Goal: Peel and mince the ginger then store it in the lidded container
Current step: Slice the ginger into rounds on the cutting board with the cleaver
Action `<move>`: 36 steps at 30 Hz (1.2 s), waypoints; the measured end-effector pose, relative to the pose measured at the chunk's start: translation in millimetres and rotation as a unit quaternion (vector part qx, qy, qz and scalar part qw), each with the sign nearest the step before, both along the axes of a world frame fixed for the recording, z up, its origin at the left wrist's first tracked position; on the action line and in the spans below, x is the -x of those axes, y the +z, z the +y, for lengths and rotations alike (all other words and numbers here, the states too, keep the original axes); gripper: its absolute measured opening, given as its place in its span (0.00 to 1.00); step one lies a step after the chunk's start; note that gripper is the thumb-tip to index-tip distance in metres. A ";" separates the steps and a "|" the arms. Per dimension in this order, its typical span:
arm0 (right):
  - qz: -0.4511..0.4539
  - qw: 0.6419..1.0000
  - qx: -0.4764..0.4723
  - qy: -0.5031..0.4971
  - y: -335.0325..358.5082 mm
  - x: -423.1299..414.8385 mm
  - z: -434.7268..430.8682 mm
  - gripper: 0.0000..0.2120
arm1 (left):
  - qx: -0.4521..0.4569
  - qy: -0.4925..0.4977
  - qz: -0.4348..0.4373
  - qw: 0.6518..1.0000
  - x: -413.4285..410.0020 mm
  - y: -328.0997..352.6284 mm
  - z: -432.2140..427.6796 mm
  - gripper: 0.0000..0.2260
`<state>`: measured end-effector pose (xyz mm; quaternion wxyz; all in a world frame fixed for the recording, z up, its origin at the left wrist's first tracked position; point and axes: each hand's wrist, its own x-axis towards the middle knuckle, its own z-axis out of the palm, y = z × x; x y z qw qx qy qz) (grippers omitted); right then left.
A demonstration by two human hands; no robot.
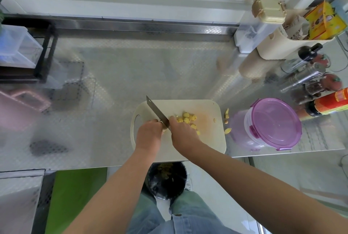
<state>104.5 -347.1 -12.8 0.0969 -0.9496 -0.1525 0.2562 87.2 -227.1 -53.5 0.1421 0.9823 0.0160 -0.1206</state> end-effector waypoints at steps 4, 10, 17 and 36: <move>0.007 1.000 0.000 -0.004 3.0 2.7 -4.3 0.16 | -0.005 -0.003 0.018 1.000 -2.2 5.4 -1.4 0.10; 0.023 1.000 0.006 -0.012 4.0 -0.2 3.4 0.15 | -0.019 -0.005 0.026 0.999 -1.0 2.4 -1.6 0.10; 0.021 0.999 -0.035 -0.025 -3.6 -12.2 15.9 0.13 | -0.003 0.017 0.031 0.999 -3.1 1.7 0.0 0.08; 0.030 0.998 -0.046 -0.040 -10.1 -7.9 8.0 0.12 | 0.017 0.014 0.023 0.999 -5.9 5.6 1.3 0.09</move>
